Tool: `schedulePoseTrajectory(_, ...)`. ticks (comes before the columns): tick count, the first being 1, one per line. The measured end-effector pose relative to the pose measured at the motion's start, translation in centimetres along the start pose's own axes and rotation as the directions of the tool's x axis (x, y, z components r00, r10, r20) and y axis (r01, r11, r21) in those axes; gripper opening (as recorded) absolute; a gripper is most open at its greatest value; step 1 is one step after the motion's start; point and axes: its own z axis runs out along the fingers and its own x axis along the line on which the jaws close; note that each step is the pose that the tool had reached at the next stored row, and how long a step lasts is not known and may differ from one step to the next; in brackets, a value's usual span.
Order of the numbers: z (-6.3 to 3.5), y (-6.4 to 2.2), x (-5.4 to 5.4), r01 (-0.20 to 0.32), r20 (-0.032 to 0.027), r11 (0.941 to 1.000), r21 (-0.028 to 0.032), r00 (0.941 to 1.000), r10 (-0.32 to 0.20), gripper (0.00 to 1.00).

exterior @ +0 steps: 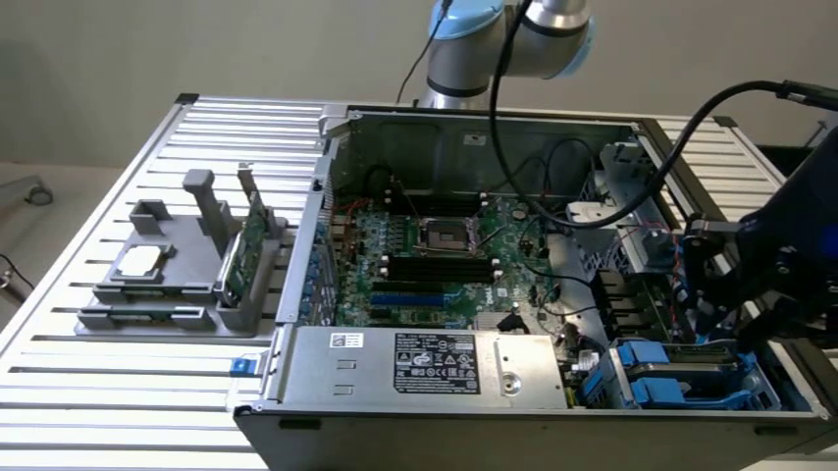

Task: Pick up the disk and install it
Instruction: 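Insert the first disk wire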

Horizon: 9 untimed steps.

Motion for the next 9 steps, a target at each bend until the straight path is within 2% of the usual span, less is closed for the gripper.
schedulePoseTrajectory(5, 0.10, 0.01, -0.03, -0.048, -0.0123, 0.9986, -0.0236, 0.9988, 0.047, 0.36)
schedulePoseTrajectory(9, 0.28, 0.10, -0.19, -0.073, -0.0298, 0.9961, -0.0507, 0.9970, 0.071, 0.36)
